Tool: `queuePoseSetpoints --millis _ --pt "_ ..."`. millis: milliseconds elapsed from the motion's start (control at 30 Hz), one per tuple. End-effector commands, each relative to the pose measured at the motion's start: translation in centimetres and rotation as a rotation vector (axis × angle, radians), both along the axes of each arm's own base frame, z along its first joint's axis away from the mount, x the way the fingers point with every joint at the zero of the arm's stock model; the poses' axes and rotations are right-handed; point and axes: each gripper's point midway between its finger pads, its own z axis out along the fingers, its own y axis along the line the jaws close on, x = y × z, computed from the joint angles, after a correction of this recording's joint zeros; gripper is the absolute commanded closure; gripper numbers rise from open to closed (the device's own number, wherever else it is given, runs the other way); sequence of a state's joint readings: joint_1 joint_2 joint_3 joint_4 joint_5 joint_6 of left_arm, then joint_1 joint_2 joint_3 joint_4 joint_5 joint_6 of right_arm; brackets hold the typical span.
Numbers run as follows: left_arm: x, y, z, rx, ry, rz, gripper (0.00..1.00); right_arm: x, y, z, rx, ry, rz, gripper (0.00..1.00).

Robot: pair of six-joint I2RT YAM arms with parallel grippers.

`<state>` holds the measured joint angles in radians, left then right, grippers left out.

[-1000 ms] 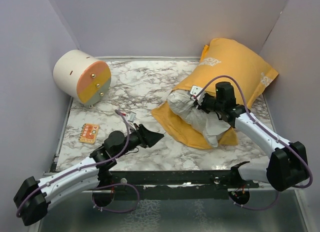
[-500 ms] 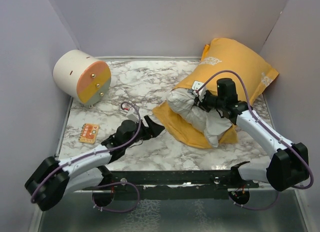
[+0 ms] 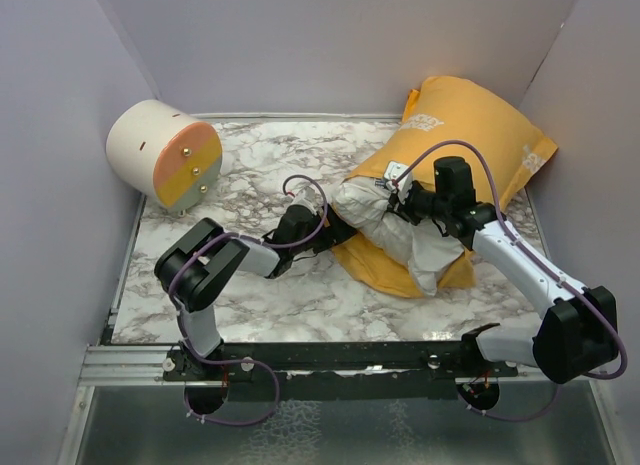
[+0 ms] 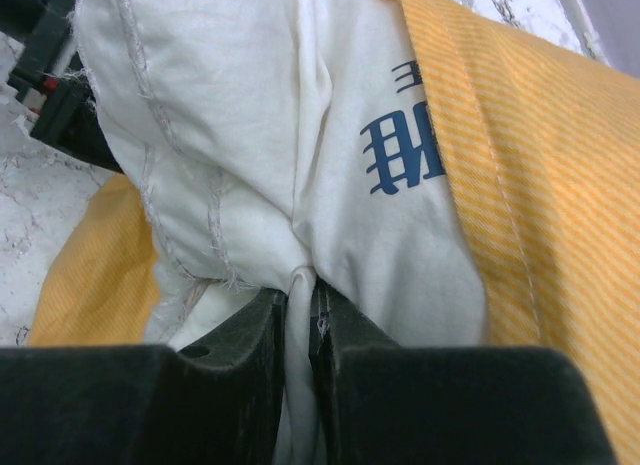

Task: Put the pillow into the pillowcase
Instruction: Stuff the pillow into the pillowcase.

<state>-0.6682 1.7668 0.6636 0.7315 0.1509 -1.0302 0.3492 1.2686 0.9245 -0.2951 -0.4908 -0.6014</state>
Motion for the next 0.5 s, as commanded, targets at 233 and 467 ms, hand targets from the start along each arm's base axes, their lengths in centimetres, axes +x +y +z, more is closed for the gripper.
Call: queuePoseSetpoints --millis 233,467 --pt "1.1 -2.2 -1.5 -0.014 0.025 -0.018 0.94 -1.8 0.7 1.1 0.020 0.035 0.102 0.95" --pt "-1.4 -3.5 2.2 0.021 -0.190 -0.178 1.00 -9.4 2.1 6.8 0.019 0.063 0.517 0.45"
